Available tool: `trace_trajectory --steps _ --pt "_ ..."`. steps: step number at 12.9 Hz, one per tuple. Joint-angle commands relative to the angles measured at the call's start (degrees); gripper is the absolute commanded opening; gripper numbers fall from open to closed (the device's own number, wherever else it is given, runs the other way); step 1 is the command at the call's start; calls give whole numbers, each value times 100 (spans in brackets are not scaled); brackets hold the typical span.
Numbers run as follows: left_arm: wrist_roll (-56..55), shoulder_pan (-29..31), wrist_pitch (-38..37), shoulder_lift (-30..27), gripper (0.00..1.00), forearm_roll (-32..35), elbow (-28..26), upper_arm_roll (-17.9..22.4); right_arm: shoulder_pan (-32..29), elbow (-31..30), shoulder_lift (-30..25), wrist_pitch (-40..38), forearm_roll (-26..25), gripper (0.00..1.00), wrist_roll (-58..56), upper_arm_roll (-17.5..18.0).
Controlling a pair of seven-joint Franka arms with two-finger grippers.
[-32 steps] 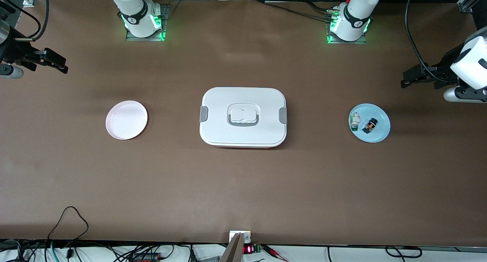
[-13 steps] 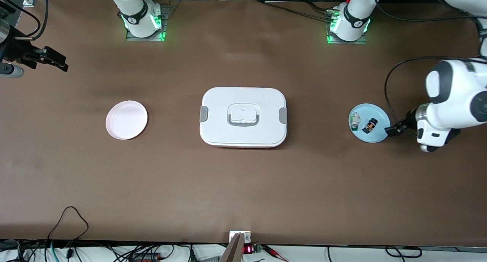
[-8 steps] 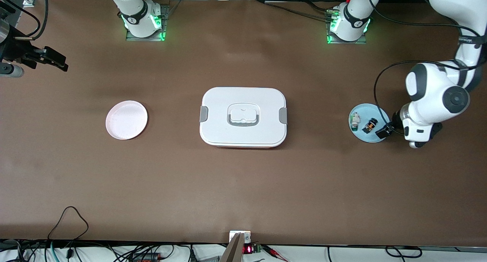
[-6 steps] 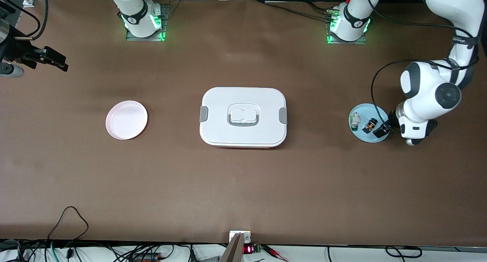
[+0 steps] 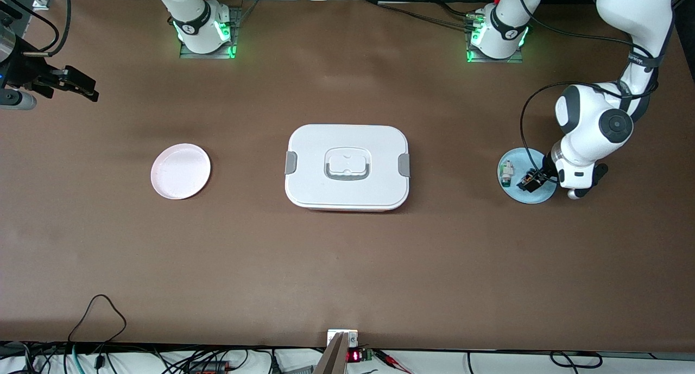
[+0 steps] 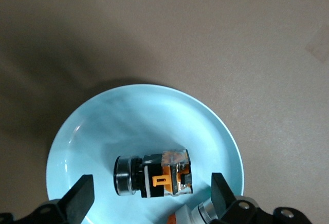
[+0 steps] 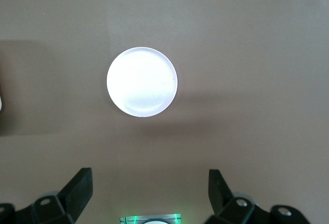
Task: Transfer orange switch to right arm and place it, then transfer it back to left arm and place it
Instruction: 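Move the left gripper down over the black-orange switch on the blue plate, then close the left gripper on the black-orange switch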
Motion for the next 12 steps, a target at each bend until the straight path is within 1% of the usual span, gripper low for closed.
trace_trajectory --steps 1,3,4,7,10,12 --pt "-33 -10 245 75 100 -65 -86 -23 11 65 -111 -108 -16 100 31 13" --pt "-25 -10 658 180 100 -65 -252 -23 2 56 -111 -126 -25 100 31 5" --pt "-25 -10 738 215 100 -65 -288 -31 2 65 -111 -126 -25 100 31 4" --pt "-7 -10 852 338 100 -65 -288 -23 11 65 -111 -135 -16 100 31 13" --pt "-7 -18 871 339 99 -65 -288 -31 11 65 -103 -126 -16 100 48 4" --pt "45 -18 853 330 85 -65 -288 -31 -6 65 -103 -135 -16 100 48 -22"
